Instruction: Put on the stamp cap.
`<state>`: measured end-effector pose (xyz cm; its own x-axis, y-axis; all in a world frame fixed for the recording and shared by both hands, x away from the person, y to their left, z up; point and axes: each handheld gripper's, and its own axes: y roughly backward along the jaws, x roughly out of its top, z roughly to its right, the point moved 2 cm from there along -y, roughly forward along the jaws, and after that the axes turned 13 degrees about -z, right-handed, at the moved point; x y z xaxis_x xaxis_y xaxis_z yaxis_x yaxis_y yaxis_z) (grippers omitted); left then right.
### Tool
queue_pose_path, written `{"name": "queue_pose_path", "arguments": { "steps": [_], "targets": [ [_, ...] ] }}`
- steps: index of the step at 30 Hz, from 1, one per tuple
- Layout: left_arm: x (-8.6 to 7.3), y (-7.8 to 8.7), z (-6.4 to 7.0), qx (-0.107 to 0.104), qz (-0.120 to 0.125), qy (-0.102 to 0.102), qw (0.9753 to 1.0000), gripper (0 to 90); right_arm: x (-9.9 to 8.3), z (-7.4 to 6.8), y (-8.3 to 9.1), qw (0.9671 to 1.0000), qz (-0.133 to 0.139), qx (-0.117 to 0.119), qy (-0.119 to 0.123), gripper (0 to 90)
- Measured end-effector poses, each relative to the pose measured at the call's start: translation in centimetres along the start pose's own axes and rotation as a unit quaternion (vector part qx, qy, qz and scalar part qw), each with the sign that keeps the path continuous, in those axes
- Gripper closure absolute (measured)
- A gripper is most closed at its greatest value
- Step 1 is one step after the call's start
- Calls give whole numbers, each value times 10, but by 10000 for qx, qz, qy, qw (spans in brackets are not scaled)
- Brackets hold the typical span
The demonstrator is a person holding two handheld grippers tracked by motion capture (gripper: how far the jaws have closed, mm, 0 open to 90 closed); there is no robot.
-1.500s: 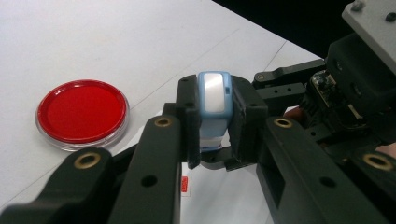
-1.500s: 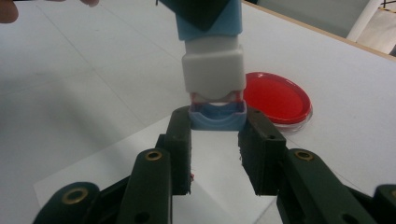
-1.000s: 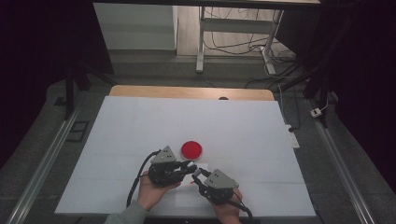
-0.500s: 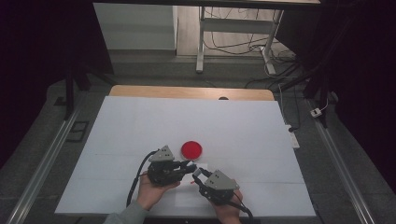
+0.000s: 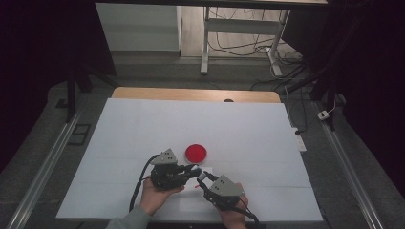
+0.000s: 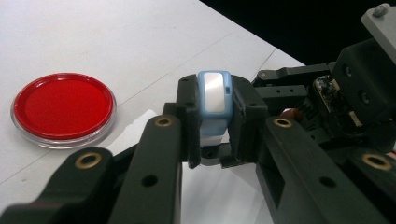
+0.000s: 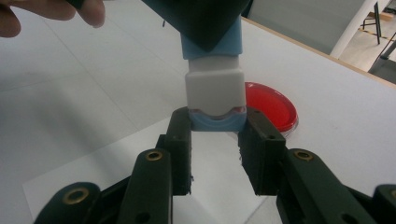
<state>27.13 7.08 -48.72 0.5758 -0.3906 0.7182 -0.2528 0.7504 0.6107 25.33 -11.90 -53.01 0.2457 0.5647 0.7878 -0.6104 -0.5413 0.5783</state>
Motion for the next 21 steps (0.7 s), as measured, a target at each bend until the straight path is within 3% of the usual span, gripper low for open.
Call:
{"name": "queue_pose_path", "arguments": {
  "steps": [13, 21],
  "targets": [
    [-2, -6, 3, 168, -179, -154, 9996, 758, 1, -1, 0, 9997, -174, -101, 107, 652],
    [-3, -8, 2, 127, -246, -138, 9995, 759, 1, -2, -1, 9994, -222, -89, 235, 652]
  ]
}}
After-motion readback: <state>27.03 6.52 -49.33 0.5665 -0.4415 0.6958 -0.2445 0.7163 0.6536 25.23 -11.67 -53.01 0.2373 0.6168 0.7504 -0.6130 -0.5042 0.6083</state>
